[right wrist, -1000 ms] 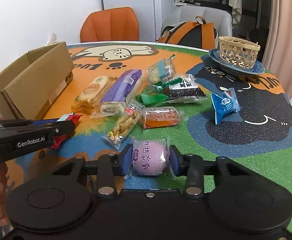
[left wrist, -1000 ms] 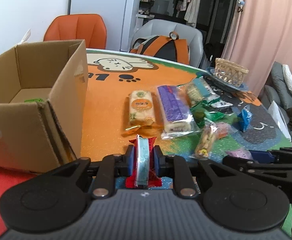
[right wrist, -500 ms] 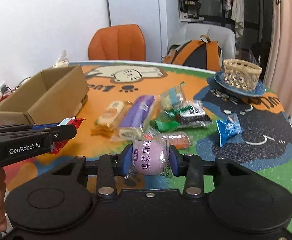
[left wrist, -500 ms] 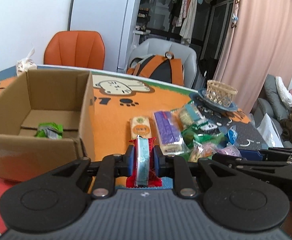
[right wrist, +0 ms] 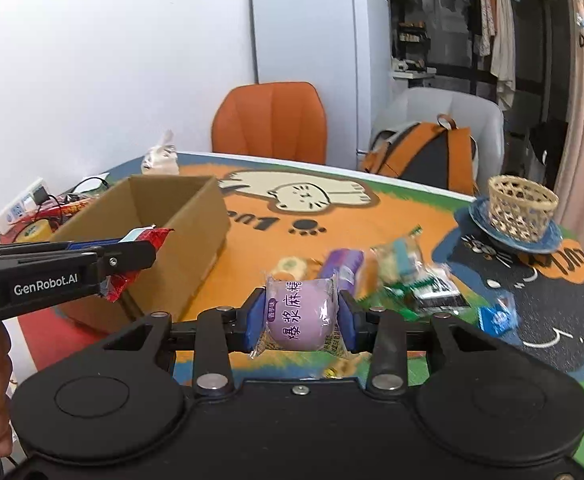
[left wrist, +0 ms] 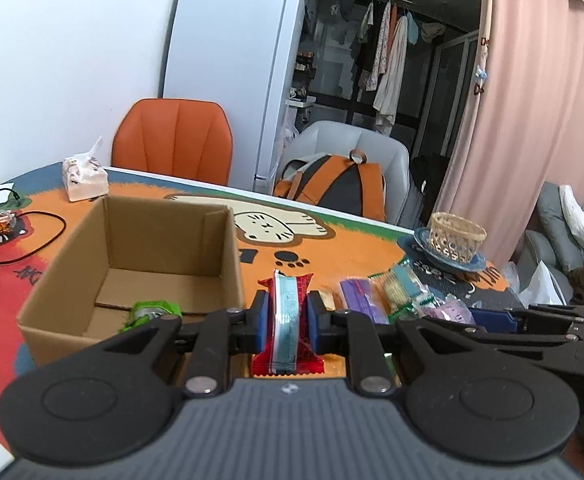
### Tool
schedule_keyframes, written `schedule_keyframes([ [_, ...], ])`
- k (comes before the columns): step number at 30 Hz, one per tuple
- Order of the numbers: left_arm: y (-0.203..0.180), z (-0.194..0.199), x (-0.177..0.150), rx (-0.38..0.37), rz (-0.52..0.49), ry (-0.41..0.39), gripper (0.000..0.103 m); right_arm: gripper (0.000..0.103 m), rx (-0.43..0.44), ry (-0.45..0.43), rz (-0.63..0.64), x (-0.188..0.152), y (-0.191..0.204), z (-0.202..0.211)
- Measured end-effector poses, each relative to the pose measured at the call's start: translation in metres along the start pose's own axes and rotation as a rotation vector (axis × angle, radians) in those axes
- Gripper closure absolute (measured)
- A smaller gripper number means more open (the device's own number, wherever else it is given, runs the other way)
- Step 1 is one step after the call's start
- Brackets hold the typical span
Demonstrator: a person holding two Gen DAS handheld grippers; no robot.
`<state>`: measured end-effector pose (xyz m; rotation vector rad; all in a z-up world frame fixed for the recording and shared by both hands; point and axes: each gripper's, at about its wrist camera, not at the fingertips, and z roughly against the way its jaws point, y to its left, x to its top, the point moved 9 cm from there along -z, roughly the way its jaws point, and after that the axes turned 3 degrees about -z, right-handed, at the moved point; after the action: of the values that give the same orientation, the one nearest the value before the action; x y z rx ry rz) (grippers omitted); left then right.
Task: Organize snacks
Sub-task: 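Carry the red bar in the left tool while the right carries the pink packet to the box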
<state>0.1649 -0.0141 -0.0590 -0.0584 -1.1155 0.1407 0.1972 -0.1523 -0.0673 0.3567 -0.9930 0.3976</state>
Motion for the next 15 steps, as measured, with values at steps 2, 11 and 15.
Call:
schedule_keyframes([
  [2,0.005,0.002,0.004,0.009,0.002,-0.010,0.084,0.064,0.011,-0.008,0.004,0.004,0.007,0.000],
  [11,0.029,0.007,0.015,0.042,0.017,-0.032,0.084,0.064,0.042,-0.038,0.017,0.022,0.031,-0.005],
  [15,0.042,0.008,0.019,0.061,0.026,-0.037,0.084,0.064,0.055,-0.041,0.022,0.027,0.039,-0.008],
])
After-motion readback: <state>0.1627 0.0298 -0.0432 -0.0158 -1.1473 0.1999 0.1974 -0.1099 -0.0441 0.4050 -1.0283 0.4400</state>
